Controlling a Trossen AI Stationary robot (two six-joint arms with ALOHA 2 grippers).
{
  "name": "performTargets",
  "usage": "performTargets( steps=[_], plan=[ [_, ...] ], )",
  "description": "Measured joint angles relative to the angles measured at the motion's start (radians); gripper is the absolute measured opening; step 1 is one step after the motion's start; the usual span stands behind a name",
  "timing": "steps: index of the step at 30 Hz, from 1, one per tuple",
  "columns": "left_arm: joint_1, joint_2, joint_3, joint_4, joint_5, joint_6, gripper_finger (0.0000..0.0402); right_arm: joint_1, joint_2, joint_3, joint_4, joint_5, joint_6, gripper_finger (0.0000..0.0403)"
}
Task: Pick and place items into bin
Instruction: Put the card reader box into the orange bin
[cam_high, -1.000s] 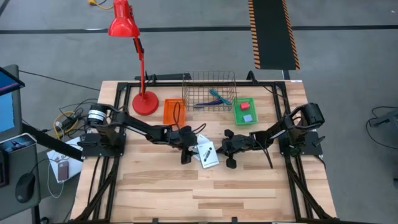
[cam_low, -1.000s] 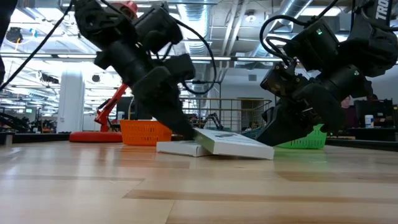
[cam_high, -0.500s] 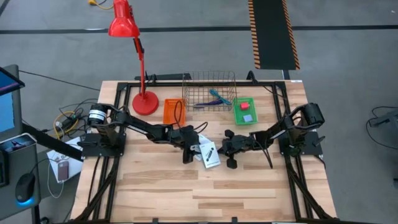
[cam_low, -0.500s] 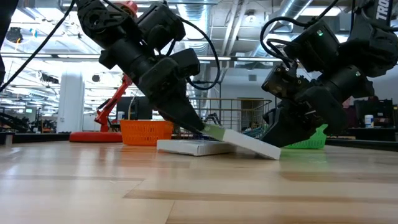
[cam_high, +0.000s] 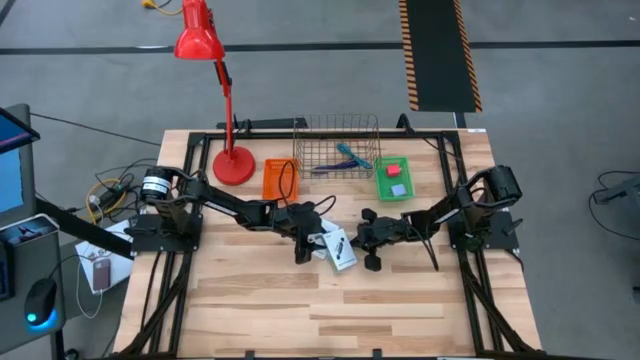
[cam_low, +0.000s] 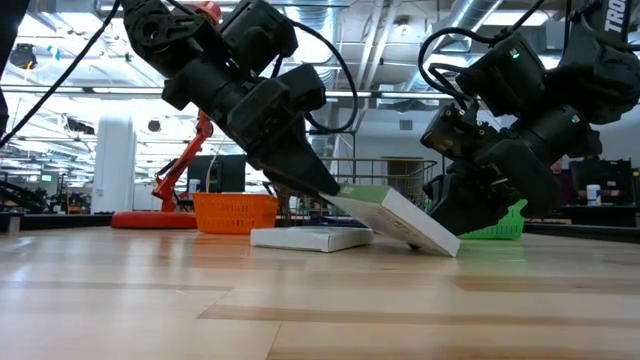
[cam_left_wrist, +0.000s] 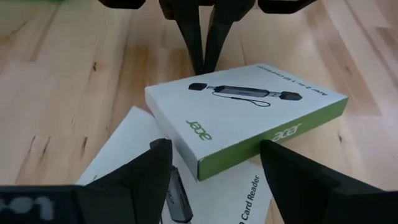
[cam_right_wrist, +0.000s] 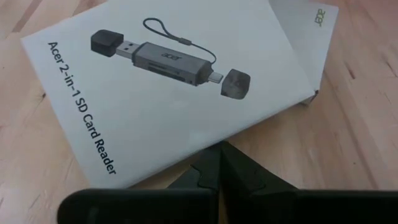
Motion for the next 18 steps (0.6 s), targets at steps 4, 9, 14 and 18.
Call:
performTargets(
  steps=[4, 9, 14, 18],
  plan=[
    [0.0, 0.0, 0.0, 0.001, -0.003, 0.039, 0.0233, 0.0, 0.0, 0.0, 0.002, 0.0, 0.0, 0.0],
    [0.0, 0.0, 0.0, 0.011, -0.006, 0.085, 0.0233, 0.0, 0.0, 0.0, 0.003, 0.003, 0.0, 0.0],
    [-0.004, 0.0, 0.0, 0.055, -0.005, 0.131, 0.0233, 0.0, 0.0, 0.0, 0.003, 0.002, 0.0, 0.0],
    [-0.01, 0.0, 0.0, 0.084, -0.006, 0.166, 0.0233, 0.0, 0.0, 0.0, 0.005, 0.002, 0.0, 0.0]
  ],
)
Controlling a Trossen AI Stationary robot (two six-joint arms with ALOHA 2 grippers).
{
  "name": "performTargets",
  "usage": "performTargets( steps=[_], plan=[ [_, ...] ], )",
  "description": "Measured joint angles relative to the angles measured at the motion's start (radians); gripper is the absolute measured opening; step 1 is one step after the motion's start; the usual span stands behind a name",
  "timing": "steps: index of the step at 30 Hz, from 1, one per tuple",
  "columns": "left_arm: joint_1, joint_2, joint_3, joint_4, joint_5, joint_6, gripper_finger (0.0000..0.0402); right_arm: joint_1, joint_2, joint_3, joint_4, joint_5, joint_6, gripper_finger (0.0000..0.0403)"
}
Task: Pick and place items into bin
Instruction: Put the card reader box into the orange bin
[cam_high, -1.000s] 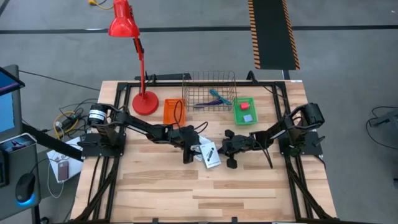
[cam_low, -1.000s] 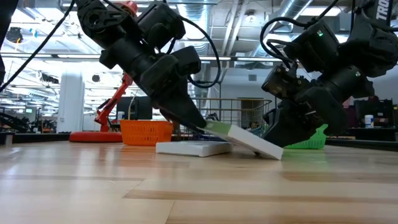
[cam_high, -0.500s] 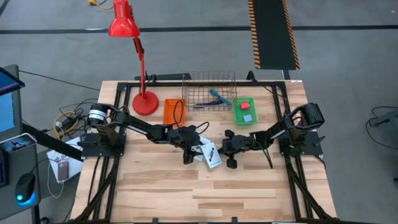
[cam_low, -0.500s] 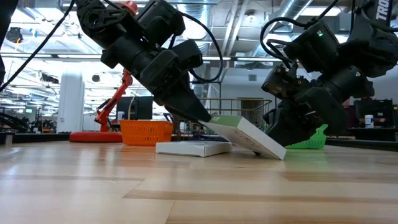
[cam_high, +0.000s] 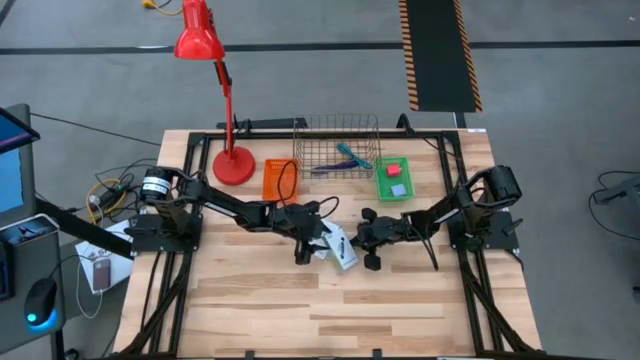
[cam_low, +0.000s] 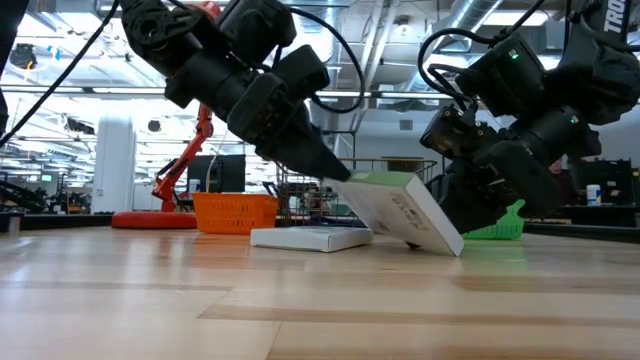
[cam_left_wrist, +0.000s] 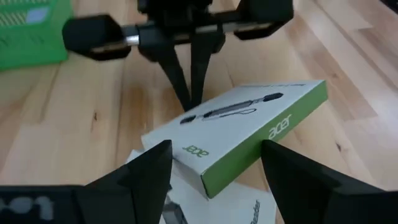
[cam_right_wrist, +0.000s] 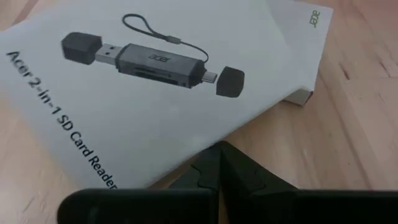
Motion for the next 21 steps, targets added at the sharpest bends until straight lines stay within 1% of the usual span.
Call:
performTargets(
  steps=[9, 15, 21],
  plan=[
    [0.0, 0.0, 0.001, 0.033, -0.003, 0.07, 0.0233, 0.0, 0.0, 0.0, 0.001, 0.0, 0.0, 0.0],
    [0.0, 0.0, 0.001, 0.036, -0.029, 0.108, 0.0233, 0.0, 0.0, 0.0, 0.0, 0.0, 0.0, 0.0],
    [0.0, -0.001, 0.001, 0.073, -0.056, 0.145, 0.0233, 0.0, 0.0, 0.0, 0.0, -0.001, 0.0, 0.0]
  ],
)
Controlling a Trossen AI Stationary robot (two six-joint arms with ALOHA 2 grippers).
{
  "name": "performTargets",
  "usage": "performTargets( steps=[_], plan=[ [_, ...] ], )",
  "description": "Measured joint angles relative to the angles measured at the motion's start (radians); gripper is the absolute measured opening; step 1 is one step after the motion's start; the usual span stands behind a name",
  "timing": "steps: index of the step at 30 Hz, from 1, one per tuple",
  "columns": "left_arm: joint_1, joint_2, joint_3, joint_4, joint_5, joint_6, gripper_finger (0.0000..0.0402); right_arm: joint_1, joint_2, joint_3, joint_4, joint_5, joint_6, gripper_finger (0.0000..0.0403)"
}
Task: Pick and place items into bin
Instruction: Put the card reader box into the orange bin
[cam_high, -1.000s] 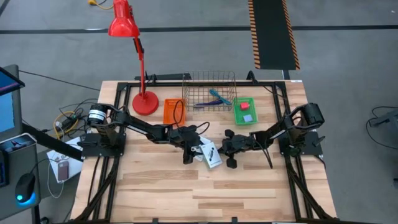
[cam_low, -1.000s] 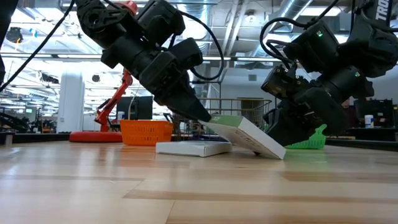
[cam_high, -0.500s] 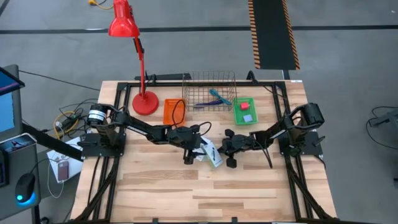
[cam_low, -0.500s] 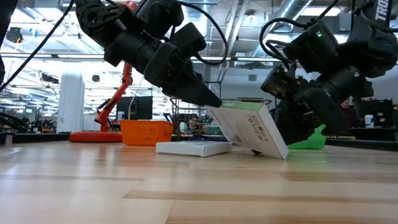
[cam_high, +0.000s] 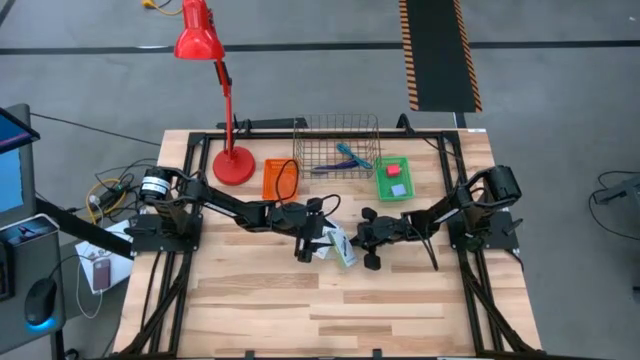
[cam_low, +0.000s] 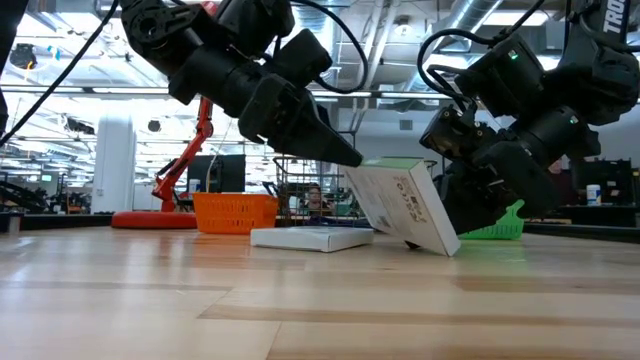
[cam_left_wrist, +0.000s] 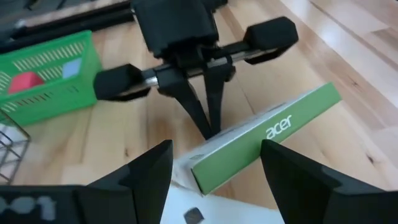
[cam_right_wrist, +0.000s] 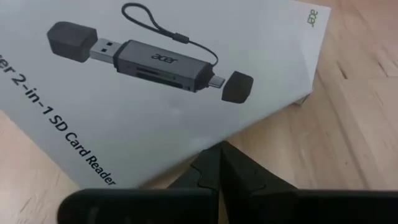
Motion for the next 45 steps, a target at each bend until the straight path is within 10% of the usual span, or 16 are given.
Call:
performTargets(
  steps=[45],
  plan=[
    [0.003, 0.002, 0.0, 0.022, -0.077, 0.26, 0.0233, 0.0, 0.0, 0.001, 0.003, -0.003, 0.0, 0.0]
  ],
)
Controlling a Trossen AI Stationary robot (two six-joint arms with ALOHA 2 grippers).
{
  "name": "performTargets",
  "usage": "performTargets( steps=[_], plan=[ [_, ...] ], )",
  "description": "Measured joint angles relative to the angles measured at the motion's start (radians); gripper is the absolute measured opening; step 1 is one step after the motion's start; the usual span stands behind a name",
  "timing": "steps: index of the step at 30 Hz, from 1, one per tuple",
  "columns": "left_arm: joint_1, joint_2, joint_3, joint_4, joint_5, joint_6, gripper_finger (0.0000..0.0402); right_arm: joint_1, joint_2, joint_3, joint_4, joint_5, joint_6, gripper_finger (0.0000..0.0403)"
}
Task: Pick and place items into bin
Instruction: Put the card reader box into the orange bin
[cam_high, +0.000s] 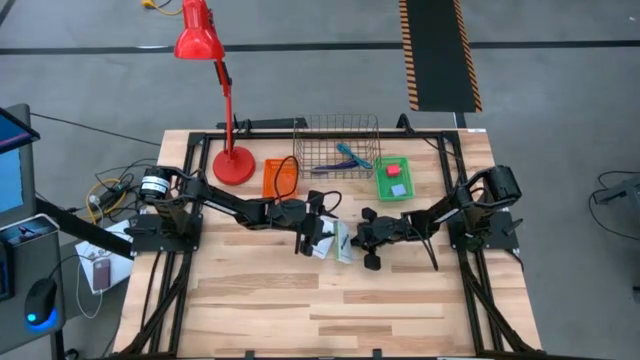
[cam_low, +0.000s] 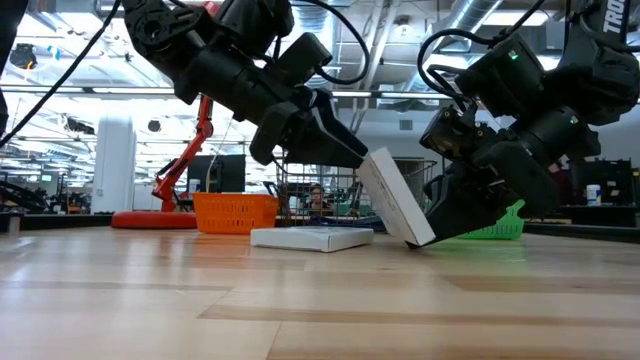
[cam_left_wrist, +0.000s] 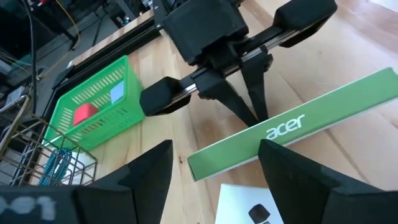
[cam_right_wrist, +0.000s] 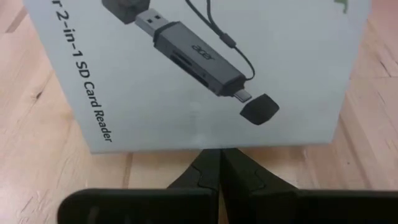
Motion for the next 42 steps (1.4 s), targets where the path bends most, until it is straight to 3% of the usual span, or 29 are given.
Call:
performTargets(
  steps=[10, 15, 21, 30, 35, 42],
  plan=[
    [-0.002, 0.003, -0.001, 0.018, 0.067, 0.019, 0.0233, 0.0, 0.0, 0.0, 0.001, 0.0, 0.0, 0.0],
    [-0.006, 0.091, 0.016, 0.11, 0.103, 0.034, 0.0233, 0.0, 0.0, 0.003, 0.027, -0.002, 0.003, 0.0],
    [-0.002, 0.235, 0.12, 0.044, 0.112, 0.014, 0.0233, 0.001, -0.003, 0.009, 0.028, -0.023, 0.002, 0.0],
    [-0.003, 0.244, 0.191, -0.07, 0.107, 0.039, 0.0228, 0.002, -0.003, 0.012, 0.015, -0.021, -0.007, 0.0],
    [-0.003, 0.242, 0.192, -0.089, 0.107, 0.022, 0.0188, 0.001, -0.003, 0.011, 0.013, -0.02, -0.008, 0.0],
    [-0.01, 0.229, 0.192, -0.119, 0.11, 0.005, 0.0088, -0.002, -0.003, 0.01, 0.014, -0.018, -0.008, 0.0]
  ],
)
